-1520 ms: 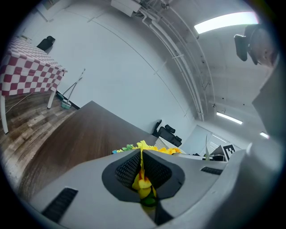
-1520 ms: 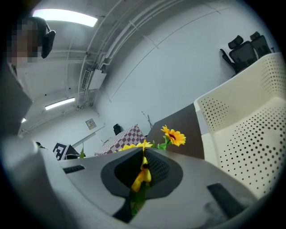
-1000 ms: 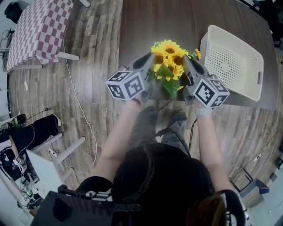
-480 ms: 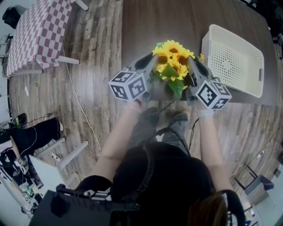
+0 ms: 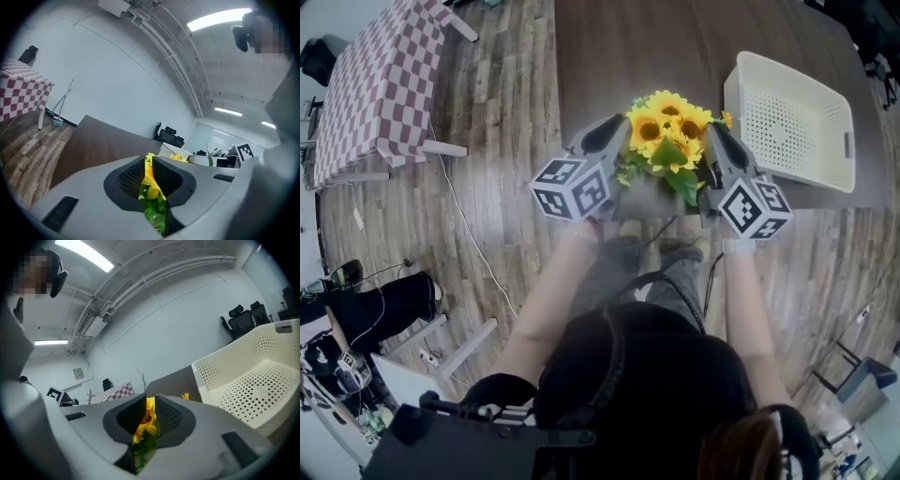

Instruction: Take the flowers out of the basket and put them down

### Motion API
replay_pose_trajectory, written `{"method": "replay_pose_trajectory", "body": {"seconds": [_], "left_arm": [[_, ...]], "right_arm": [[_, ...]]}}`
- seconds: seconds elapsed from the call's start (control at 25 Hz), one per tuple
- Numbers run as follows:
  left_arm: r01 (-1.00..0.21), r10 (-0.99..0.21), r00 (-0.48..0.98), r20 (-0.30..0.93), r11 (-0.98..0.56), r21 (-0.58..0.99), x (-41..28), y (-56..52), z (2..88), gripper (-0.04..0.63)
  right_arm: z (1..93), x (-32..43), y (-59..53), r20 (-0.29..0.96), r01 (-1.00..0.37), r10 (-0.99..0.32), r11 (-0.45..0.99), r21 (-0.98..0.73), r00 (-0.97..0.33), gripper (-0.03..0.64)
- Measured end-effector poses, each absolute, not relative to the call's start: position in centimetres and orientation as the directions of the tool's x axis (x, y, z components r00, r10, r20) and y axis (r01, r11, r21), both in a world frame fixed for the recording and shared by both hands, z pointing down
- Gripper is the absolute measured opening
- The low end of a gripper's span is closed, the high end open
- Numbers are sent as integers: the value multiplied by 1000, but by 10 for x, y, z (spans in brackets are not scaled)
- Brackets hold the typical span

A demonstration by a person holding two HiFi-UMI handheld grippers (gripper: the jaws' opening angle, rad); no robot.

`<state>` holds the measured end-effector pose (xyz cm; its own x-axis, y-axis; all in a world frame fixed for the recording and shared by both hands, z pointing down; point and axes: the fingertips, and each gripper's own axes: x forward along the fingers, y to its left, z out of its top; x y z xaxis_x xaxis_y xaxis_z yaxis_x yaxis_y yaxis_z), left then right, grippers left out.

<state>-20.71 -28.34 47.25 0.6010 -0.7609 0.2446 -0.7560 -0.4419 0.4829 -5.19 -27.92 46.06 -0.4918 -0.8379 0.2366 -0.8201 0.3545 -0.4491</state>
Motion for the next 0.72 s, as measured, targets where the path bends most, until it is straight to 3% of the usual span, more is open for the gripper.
{"method": "replay_pose_trajectory", "body": {"seconds": [0.16,0.28,0.4,0.72], "left_arm": [[-767,-772,596,223,-464,443,-211,-279,464,47],[-766,-778,596,200,-475,433,-209,-274,458,4],[-770,-786,591,181,-482,418,-204,-265,451,1],[-801,-825,548,136,-472,368,-178,-228,426,0]], "right_arm": [[449,-49,-270,203,-833,-858,359,-421,-472,57],[437,-47,-261,164,-836,-866,380,-395,-472,55],[426,-44,-250,129,-831,-864,413,-373,-487,5],[410,-31,-211,91,-780,-815,507,-368,-572,3]]}}
